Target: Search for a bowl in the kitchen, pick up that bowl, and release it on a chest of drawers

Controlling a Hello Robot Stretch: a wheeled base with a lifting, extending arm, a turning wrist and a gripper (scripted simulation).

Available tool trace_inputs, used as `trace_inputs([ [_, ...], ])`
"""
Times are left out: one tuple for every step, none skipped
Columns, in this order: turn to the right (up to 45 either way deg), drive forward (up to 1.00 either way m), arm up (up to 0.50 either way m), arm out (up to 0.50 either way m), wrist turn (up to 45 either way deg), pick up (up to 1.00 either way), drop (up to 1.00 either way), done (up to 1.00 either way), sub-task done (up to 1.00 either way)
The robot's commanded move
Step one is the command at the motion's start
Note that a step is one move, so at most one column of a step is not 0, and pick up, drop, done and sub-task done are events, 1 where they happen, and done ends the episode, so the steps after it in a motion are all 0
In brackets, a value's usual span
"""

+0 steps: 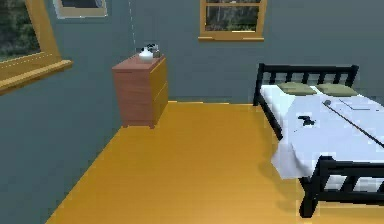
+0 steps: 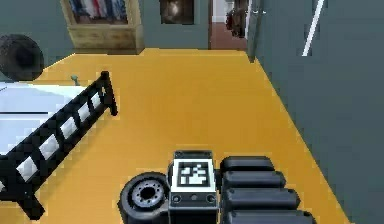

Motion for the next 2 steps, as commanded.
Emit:
trace_inputs([
  [0.0, 1.0, 0.0, 0.0, 0.0, 0.0, 0.0, 0.0, 0.0],
  [0.0, 1.0, 0.0, 0.0, 0.0, 0.0, 0.0, 0.0, 0.0],
])
